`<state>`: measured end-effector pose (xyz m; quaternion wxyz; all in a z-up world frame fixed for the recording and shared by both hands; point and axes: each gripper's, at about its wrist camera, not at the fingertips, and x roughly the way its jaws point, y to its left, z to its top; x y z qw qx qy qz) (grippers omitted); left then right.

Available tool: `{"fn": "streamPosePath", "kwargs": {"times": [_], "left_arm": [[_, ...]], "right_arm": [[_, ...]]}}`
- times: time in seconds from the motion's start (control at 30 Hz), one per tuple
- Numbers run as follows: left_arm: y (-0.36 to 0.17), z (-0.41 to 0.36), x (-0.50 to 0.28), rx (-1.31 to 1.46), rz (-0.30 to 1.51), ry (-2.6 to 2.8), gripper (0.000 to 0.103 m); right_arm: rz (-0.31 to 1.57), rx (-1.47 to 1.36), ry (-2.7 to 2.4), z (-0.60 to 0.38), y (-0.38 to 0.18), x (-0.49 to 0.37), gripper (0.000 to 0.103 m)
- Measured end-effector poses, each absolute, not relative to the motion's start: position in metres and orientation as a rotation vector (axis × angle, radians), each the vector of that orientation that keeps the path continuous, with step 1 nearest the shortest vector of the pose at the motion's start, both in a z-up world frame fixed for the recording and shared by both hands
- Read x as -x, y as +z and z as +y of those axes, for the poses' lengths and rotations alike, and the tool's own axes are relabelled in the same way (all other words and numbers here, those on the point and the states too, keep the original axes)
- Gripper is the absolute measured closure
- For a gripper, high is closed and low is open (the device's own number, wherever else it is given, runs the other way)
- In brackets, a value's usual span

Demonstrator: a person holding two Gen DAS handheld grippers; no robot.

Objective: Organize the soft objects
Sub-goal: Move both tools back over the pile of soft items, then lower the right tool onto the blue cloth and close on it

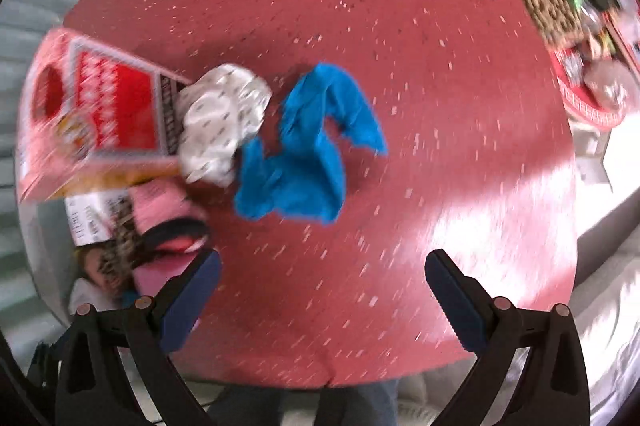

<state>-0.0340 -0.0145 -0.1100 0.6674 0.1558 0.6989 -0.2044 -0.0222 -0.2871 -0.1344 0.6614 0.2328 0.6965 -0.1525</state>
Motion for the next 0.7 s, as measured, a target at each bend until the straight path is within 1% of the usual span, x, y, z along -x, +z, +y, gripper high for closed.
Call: {"fn": "streamPosePath", "kwargs": {"times": [0.2,0.47,0.53,0.63,0.67,0.7], "left_arm": [[-0.107,-0.045,0.039,-0.280,1.560,-0.368,0.000],[-0.124,-0.053,0.023,0.086,1.664,-0.173,0.000],[-0.126,-0.052,0.021,0.146,1.659,-0.115,0.000],[-0.129,-0.055,0.018,0.197,1.637,-0.026,0.000],[-0.130,-0.058,0.016,0.198,1.638,-0.012,0.000],[-0.132,-0.061,0.015,0.199,1.640,-0.001,0.000]], "right_arm": [[1.564,-0.406,-0.229,-0.294,-0.159,-0.009,0.000],[1.589,-0.201,-0.116,-0.272,-0.194,-0.029,0.001],[1.588,-0.236,-0.098,-0.276,-0.198,-0.028,0.014],[1.574,-0.204,-0.082,-0.279,-0.197,-0.026,0.020],[1.573,-0.184,-0.077,-0.278,-0.196,-0.023,0.032],[1.565,-0.135,-0.085,-0.278,-0.193,-0.023,0.040]]}}
